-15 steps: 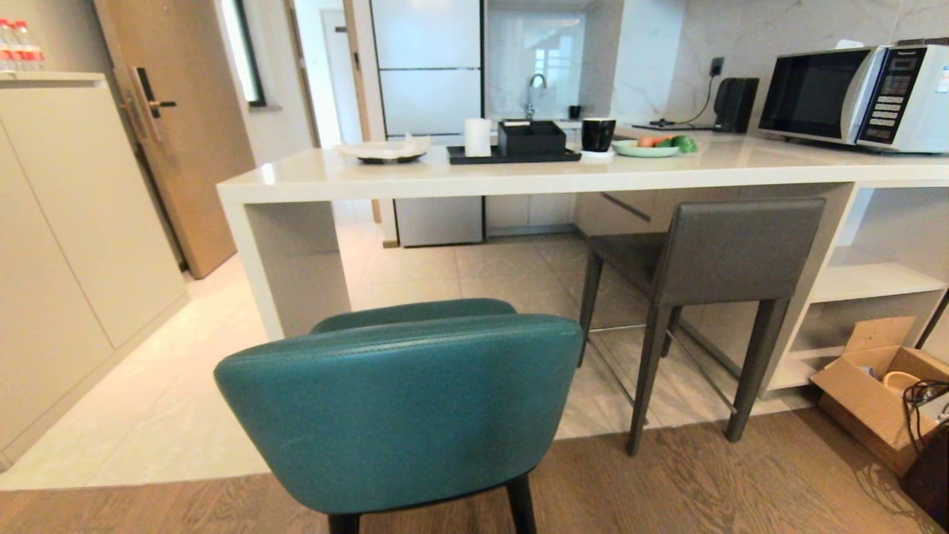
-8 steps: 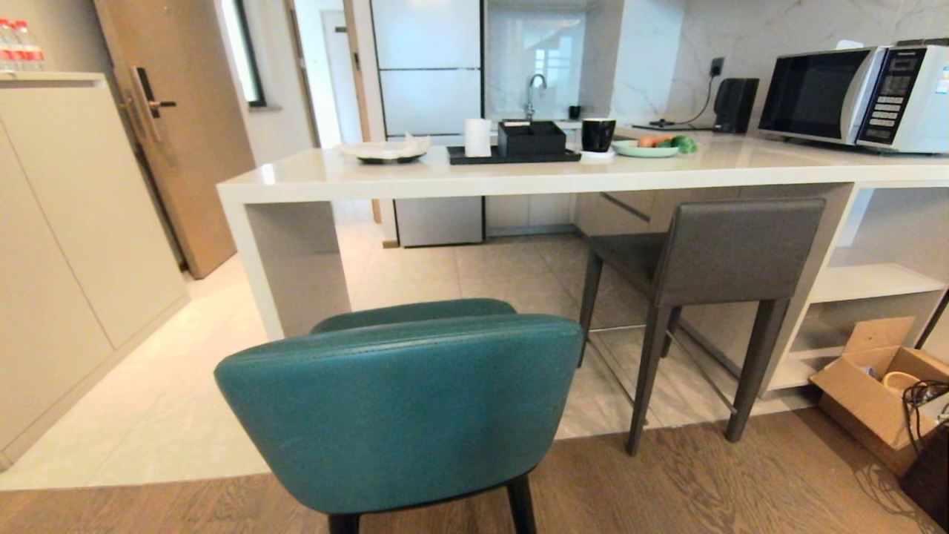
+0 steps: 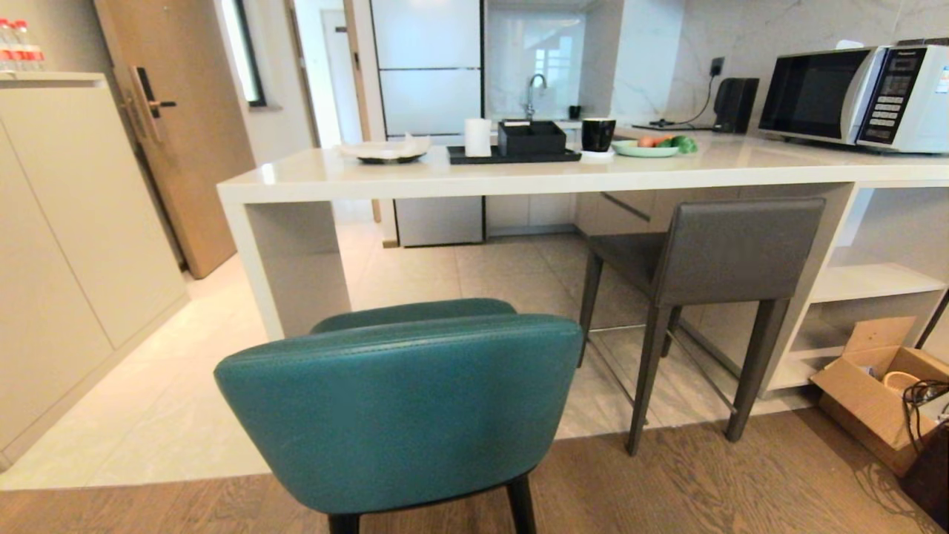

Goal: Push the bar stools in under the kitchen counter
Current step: Pull the gray chair out from under the dining table

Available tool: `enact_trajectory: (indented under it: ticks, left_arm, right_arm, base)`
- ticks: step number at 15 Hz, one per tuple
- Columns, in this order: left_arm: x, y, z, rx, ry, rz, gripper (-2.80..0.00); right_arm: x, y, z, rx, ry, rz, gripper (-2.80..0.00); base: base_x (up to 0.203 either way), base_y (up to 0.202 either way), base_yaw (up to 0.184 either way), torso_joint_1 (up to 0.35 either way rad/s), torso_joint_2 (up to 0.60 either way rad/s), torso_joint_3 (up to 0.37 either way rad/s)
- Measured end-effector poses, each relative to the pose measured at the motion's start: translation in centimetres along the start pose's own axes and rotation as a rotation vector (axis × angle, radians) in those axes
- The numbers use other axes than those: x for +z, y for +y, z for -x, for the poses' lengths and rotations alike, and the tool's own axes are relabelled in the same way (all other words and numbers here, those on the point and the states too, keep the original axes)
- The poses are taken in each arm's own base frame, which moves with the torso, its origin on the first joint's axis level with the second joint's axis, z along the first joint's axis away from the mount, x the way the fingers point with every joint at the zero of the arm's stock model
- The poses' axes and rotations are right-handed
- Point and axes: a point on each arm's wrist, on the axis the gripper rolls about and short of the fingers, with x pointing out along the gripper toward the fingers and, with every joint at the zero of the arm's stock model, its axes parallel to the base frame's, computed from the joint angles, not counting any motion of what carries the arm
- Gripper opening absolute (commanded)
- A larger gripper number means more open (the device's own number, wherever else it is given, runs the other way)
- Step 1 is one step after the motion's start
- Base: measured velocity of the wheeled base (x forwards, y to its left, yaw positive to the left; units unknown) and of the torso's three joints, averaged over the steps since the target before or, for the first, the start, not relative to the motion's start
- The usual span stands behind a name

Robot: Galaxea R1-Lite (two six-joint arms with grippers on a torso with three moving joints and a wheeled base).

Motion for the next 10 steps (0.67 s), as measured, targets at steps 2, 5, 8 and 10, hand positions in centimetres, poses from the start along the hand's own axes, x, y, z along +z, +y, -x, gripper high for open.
enact_trajectory:
  ticks: [2,5,8,10]
  left_arm:
    - [-1.4,0.0,-0.5,-0.001,0.043,-0.005,-2.80]
    - [-2.1,0.0,-1.2,0.016,-0.016,-0.001,-2.80]
    - [-2.4,0.1,-1.4,0.028,-0.032,0.007,-2.80]
    - [-2.5,0.1,-1.4,0.031,-0.028,0.008,-2.80]
  right_arm:
    - [-2.0,0.4,-0.3,0.004,0.029,-0.047,-2.80]
    - [-4.4,0.9,-0.9,0.015,0.069,-0.064,-2.80]
    - [-5.9,1.1,-1.5,0.019,0.069,-0.063,-2.80]
    - [-6.1,1.2,-1.5,0.012,0.074,-0.067,-2.80]
  base:
    - [0.000,0.000,0.000,0.000,0.00,0.000]
    - [0.000,0.000,0.000,0.000,0.00,0.000]
    - [0.000,0.000,0.000,0.000,0.00,0.000]
    - [0.000,0.000,0.000,0.000,0.00,0.000]
